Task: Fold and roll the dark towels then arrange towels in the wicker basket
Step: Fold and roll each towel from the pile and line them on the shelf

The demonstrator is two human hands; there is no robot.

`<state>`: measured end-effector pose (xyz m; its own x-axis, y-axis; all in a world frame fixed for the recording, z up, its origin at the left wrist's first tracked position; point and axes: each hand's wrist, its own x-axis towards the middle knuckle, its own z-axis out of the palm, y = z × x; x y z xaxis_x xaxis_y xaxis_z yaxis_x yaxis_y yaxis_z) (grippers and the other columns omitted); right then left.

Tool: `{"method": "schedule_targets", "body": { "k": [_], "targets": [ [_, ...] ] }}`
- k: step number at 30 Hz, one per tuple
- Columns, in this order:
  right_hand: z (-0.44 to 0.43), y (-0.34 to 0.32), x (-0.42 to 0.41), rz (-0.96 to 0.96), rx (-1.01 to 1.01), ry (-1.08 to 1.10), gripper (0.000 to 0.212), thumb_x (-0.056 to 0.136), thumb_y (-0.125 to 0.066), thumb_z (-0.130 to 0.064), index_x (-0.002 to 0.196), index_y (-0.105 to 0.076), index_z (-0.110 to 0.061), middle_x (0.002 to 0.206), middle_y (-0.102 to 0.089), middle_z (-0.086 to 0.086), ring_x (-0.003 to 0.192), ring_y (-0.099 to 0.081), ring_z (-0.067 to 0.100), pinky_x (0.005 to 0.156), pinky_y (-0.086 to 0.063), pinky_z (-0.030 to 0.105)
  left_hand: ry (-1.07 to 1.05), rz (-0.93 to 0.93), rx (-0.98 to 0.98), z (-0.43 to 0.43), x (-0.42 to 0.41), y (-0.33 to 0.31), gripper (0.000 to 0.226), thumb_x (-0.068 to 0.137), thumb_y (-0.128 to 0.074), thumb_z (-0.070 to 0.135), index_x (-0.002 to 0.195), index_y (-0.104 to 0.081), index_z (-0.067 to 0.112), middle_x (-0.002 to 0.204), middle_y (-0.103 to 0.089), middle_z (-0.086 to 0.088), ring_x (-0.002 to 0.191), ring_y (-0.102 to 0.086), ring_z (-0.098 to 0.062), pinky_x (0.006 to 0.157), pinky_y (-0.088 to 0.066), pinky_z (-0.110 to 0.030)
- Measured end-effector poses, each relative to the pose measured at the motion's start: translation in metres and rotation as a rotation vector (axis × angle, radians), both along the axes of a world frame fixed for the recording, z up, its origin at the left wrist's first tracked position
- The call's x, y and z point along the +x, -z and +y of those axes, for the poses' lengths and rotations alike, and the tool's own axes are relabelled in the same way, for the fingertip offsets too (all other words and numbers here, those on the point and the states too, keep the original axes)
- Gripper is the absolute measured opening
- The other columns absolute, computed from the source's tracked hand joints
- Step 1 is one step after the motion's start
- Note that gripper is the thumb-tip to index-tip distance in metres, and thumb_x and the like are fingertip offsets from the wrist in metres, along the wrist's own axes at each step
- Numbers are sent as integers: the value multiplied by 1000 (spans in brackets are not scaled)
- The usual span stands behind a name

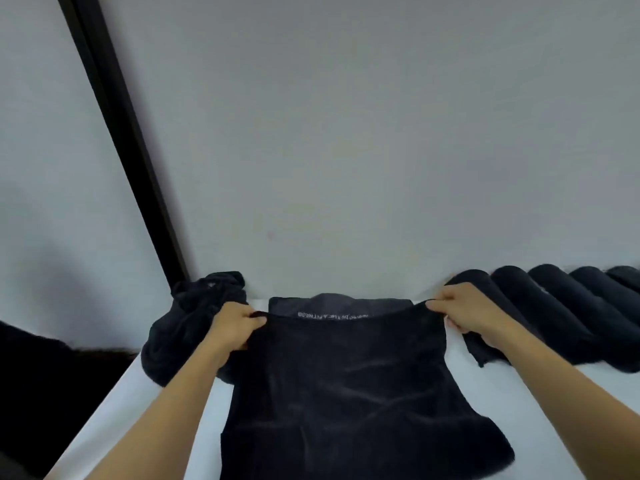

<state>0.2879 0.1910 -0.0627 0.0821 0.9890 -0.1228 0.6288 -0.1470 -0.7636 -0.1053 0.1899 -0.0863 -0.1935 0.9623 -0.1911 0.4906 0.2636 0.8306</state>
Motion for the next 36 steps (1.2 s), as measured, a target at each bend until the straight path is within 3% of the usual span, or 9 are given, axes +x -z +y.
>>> {"method": "schedule_targets", "body": {
  "k": [4, 11, 13, 15, 20, 23, 27, 29, 36],
  "targets": [
    [45, -11, -4, 7, 74, 67, 15, 91, -63, -19, 83, -69, -8, 69, -63, 7, 58, -53, 16, 54, -41, 26, -50, 74, 147, 38, 0, -14, 25, 91, -65, 14, 67, -65, 6, 64, -62, -2, 62, -58, -17, 56, -47, -32],
    [88, 27, -17, -66, 77, 201, 6, 92, -62, -11, 95, -66, -7, 77, -68, 6, 65, -67, 19, 59, -54, 27, -134, 243, 159, 81, 11, 4, 39, 93, -63, 26, 58, -51, 13, 61, -52, -2, 65, -53, -22, 55, -36, -28],
    [84, 42, -19, -54, 46, 208, 18, 91, -62, -12, 109, -63, -8, 90, -68, 7, 72, -67, 21, 61, -56, 28, -122, 229, 121, 80, 14, 7, 24, 93, -62, 33, 83, -69, 12, 89, -67, -4, 92, -61, -25, 75, -47, -31],
    [74, 49, -21, -132, 45, 161, 34, 90, -65, -21, 123, -57, -12, 110, -65, 8, 90, -67, 27, 79, -57, 38, -100, 181, 35, 72, 12, 9, 40, 90, -65, 40, 118, -66, 12, 121, -64, -4, 112, -59, -27, 95, -49, -39],
    [16, 38, -22, -285, -9, 89, 50, 90, -64, -35, 134, -48, -17, 123, -60, 9, 112, -57, 28, 91, -46, 36, -28, 68, -41, 7, 5, 2, 67, 87, -70, 39, 144, -41, 19, 133, -55, -14, 114, -58, -37, 60, -50, -30],
    [-34, 36, -16, -301, -105, 82, 47, 91, -62, -43, 125, -55, -12, 111, -66, 9, 101, -62, 26, 87, -50, 38, -8, 64, -27, -49, 0, 3, 70, 85, -72, 40, 145, -39, 23, 129, -57, -13, 111, -60, -34, 65, -47, -29],
    [-91, 39, -12, -38, -104, 123, 50, 91, -63, -41, 100, -60, 7, 89, -62, 12, 77, -57, 23, 69, -50, 33, -15, -11, -16, -107, -4, 10, 67, 80, -78, 32, 137, -47, 18, 105, -66, -6, 86, -60, -16, 72, -45, -30],
    [-112, 39, -13, 64, -36, 143, 40, 88, -67, -41, 98, -63, -3, 94, -64, 6, 77, -57, 17, 68, -45, 29, -38, -40, -17, -127, -4, 13, 63, 78, -80, 31, 132, -53, 14, 103, -68, -6, 88, -62, -15, 70, -45, -28],
    [-149, 37, -11, 467, -10, 122, 51, 87, -71, -13, 133, -51, -22, 109, -67, -1, 102, -62, 13, 76, -47, 27, -47, -2, 30, -167, 4, 21, 45, 71, -85, 34, 107, -61, 21, 95, -67, -4, 85, -62, -17, 73, -46, -30]
  ]
}}
